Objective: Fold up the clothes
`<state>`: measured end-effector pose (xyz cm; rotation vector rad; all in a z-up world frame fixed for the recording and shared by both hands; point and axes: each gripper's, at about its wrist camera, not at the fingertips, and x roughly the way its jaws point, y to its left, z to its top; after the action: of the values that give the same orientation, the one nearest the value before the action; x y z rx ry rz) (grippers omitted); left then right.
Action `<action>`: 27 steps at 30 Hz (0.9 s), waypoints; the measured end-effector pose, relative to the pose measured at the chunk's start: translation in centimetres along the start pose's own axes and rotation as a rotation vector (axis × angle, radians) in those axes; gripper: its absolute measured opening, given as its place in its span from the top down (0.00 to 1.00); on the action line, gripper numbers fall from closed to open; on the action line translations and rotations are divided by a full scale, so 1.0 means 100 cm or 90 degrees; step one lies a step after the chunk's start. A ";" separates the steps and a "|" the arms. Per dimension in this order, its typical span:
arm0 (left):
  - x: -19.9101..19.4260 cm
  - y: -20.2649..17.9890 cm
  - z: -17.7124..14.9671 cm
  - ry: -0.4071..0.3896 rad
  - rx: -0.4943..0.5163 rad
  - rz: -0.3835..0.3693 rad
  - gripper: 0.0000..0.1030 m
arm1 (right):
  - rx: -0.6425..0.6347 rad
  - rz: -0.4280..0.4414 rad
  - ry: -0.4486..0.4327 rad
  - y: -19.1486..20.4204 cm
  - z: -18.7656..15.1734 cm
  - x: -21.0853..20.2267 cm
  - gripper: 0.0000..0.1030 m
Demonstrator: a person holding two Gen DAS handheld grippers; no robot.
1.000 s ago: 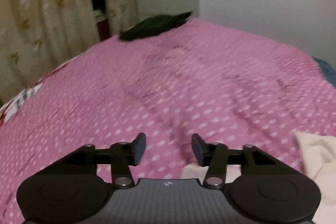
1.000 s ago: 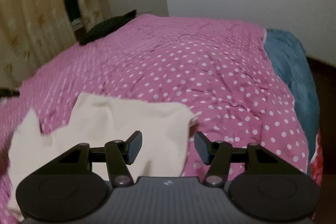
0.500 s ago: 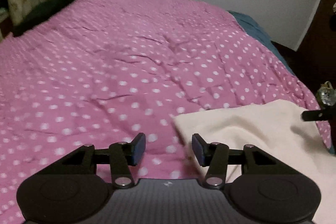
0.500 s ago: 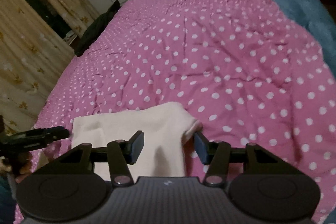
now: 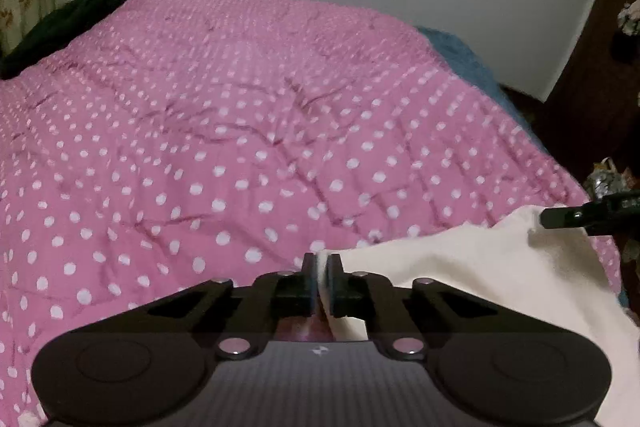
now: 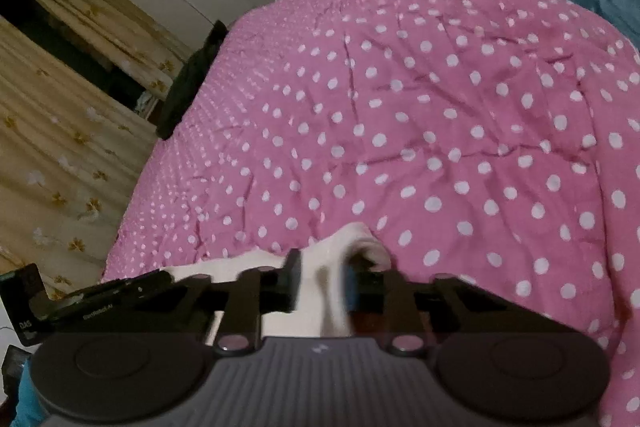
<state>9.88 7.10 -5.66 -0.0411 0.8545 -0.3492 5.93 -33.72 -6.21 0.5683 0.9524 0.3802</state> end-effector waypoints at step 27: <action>0.009 -0.003 0.019 -0.060 0.040 0.074 0.91 | -0.276 -0.189 -0.103 0.063 -0.012 -0.080 0.75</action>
<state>11.75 6.31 -4.95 0.0505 0.7482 -0.2632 0.26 -32.72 2.33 0.0576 0.7531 0.2574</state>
